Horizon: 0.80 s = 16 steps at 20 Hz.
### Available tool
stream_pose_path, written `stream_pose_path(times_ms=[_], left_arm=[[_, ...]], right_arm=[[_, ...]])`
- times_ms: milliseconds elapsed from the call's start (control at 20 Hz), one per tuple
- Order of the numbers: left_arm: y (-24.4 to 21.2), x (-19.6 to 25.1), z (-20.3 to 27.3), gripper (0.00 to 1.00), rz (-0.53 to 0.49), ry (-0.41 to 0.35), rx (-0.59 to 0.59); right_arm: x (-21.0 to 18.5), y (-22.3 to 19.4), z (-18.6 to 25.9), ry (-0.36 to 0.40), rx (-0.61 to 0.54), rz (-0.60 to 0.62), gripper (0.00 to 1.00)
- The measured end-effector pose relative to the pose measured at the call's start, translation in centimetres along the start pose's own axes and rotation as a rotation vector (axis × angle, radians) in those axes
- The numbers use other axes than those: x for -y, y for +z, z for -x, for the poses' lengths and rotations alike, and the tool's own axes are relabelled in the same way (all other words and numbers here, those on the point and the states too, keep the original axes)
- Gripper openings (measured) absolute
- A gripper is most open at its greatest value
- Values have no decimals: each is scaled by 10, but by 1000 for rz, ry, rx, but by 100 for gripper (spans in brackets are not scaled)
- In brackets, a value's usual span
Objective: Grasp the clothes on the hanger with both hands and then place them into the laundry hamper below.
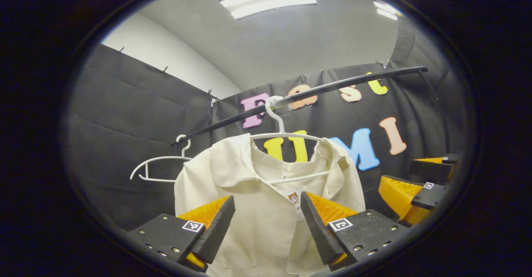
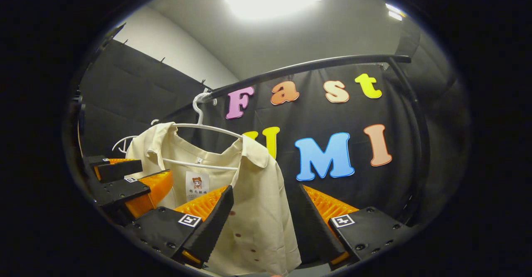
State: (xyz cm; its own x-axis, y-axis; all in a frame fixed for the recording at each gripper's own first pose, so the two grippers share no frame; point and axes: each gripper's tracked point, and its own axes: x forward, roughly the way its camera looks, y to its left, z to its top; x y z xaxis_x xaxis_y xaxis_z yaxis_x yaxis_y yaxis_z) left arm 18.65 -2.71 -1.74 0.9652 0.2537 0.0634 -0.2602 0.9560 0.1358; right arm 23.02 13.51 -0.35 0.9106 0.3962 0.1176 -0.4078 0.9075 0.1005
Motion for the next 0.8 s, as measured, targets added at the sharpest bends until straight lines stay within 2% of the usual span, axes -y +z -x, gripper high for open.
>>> stream_pose_path(times_ms=[350,500,700,800], left_arm=[[-48,-21,-30,94,-43,147,-112],[-70,-23,-40,94,-50,173,-163],[-77,-36,-42,94,-89,220,-159],[-76,-45,-40,90,-102,241,-155]], right_arm=[[-13,-12,-40,75,3,-27,97],[-23,-15,-57,110,9,-39,96],[-35,-17,-77,140,21,-49,96],[-42,-20,-88,154,17,-59,97]])
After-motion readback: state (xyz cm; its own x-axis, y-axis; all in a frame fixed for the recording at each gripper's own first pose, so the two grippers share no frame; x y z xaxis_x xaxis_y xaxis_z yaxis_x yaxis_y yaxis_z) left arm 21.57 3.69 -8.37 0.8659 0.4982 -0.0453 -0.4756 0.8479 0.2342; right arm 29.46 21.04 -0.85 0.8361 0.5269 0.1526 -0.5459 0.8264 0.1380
